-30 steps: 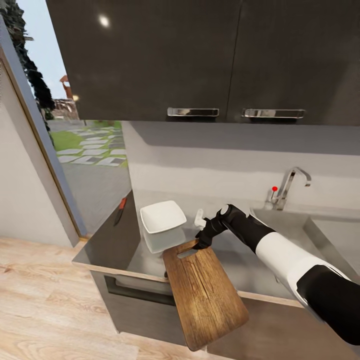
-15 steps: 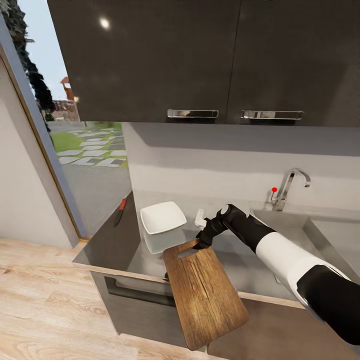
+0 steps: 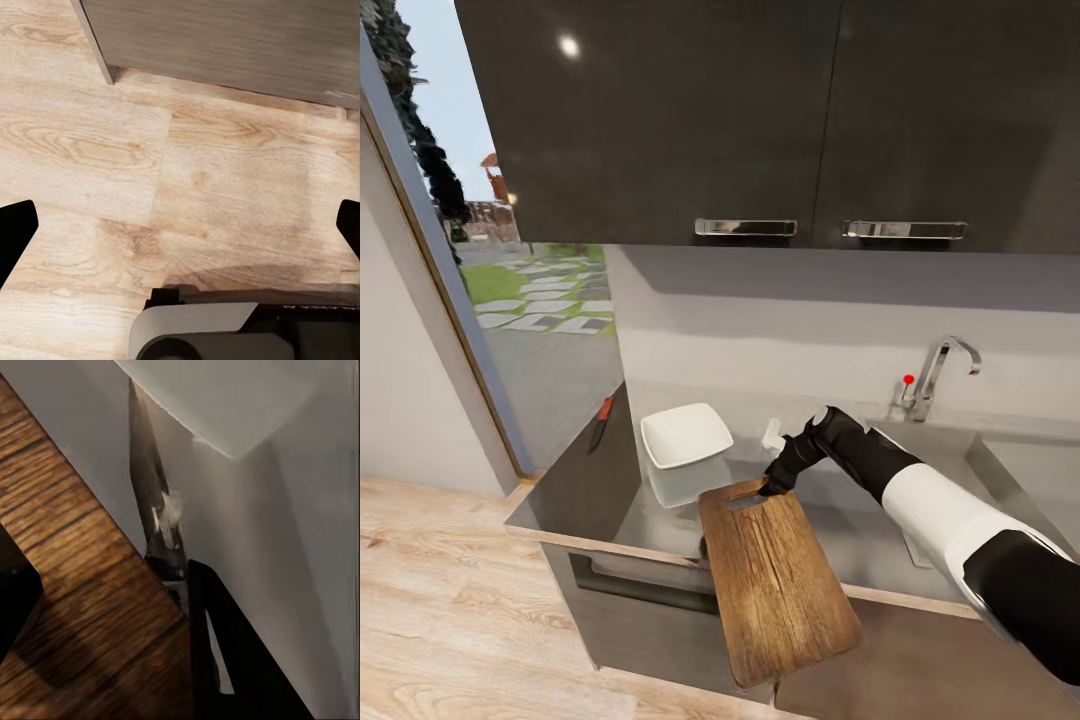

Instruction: In the kitchen, take the Vidalia onion out of the sink, dice it on the chopping board with the paring knife, put the diced onion into the bowl on the countertop, then place both the paring knife and the chopping board into the sink.

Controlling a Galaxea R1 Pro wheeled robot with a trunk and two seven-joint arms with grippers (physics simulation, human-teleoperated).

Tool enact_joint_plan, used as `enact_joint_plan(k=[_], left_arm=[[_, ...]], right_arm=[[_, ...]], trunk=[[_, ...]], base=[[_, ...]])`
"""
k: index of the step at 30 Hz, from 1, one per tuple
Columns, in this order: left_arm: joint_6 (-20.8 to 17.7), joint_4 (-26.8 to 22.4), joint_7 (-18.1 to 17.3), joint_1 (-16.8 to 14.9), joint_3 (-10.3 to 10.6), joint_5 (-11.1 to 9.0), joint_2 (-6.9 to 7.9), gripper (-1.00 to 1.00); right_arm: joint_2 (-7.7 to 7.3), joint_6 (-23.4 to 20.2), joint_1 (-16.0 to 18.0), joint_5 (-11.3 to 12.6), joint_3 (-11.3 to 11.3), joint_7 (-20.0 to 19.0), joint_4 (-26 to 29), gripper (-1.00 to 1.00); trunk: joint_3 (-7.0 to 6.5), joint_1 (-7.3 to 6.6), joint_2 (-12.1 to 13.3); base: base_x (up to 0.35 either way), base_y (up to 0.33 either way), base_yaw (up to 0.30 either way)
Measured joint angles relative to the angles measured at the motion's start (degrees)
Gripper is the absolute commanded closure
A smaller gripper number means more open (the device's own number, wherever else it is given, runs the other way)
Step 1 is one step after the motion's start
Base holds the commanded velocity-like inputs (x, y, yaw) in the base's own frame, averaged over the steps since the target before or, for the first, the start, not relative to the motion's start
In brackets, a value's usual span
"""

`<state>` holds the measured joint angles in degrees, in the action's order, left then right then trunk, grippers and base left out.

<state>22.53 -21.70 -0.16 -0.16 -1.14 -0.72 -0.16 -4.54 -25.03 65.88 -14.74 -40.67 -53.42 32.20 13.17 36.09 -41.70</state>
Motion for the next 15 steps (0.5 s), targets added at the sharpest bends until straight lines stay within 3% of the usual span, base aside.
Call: enact_joint_plan(k=[4,15], left_arm=[[0.0,0.0,0.0,0.0,0.0,0.0,0.0,-1.0],[0.0,0.0,0.0,0.0,0.0,0.0,0.0,-1.0]], right_arm=[[-0.28,-0.1,0.0,0.2,3.1,0.0,0.0,1.0],[-0.33,-0.9,0.0,0.2,3.8,0.0,0.0,1.0]], trunk=[[0.0,0.0,0.0],[-0.62,0.02,0.0]], base=[[0.0,0.0,0.0],[-0.044,0.0,0.0]])
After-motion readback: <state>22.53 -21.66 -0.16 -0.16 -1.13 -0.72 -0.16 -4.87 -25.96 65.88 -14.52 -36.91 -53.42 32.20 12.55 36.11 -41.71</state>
